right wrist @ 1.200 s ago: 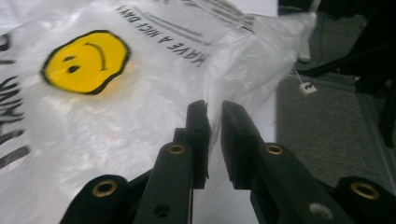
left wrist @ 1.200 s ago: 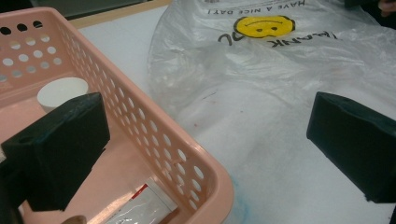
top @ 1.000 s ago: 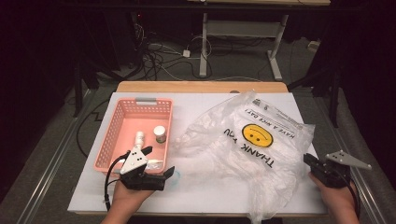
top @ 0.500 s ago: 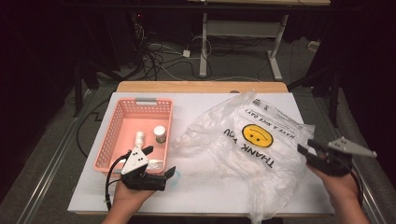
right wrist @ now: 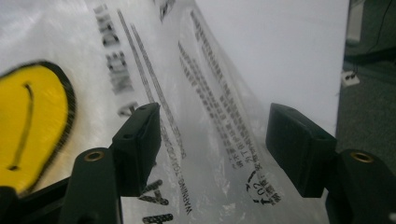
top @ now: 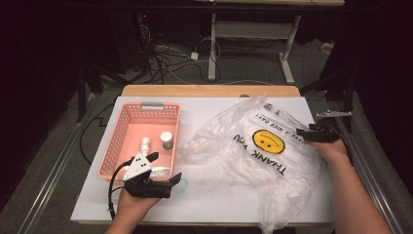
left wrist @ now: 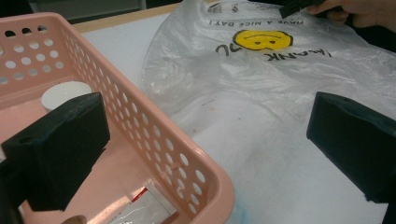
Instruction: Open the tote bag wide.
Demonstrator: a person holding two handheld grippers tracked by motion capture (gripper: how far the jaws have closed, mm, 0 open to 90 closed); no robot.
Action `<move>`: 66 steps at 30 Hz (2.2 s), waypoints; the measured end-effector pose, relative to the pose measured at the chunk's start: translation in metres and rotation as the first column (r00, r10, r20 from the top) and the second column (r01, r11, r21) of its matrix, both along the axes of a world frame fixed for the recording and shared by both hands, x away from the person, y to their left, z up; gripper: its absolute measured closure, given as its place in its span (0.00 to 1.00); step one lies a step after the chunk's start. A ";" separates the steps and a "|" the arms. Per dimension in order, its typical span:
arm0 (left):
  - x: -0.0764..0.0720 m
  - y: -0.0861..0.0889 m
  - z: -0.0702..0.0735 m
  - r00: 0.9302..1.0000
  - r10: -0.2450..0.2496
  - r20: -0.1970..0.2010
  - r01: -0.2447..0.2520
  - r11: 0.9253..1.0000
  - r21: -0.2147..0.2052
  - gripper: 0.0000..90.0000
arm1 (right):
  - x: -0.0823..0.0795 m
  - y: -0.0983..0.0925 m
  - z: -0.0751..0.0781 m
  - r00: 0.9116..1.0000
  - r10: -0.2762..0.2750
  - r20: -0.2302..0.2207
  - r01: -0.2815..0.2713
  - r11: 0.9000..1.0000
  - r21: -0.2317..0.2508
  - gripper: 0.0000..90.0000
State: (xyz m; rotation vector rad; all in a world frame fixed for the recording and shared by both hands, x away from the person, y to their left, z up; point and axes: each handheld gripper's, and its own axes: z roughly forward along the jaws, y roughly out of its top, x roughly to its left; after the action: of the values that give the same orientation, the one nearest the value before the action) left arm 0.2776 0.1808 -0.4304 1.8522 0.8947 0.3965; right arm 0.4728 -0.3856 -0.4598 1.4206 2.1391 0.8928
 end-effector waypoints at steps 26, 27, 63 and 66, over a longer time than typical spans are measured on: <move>0.001 0.000 -0.001 1.000 -0.014 -0.004 0.014 1.000 -0.006 0.00 | -0.011 -0.021 -0.003 0.962 -0.268 0.058 0.265 0.962 0.062 1.00; 0.001 0.000 -0.001 1.000 -0.014 -0.004 0.014 1.000 -0.006 0.00 | -0.011 -0.021 -0.003 0.962 -0.268 0.058 0.265 0.962 0.062 1.00; 0.005 0.004 -0.001 0.999 0.003 -0.032 -0.003 1.000 0.004 0.00 | -0.144 0.021 0.010 0.973 -0.015 0.231 -0.016 0.991 0.133 0.12; 0.005 0.004 -0.001 1.000 0.011 -0.029 -0.011 1.000 0.013 0.00 | -0.153 0.026 0.006 0.976 0.002 0.219 -0.030 0.992 0.124 0.02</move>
State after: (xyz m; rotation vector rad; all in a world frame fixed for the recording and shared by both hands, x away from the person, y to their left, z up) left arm 0.2825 0.1847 -0.4314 1.8697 0.9241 0.3843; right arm 0.3197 -0.3596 -0.4535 1.2981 1.9625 1.1527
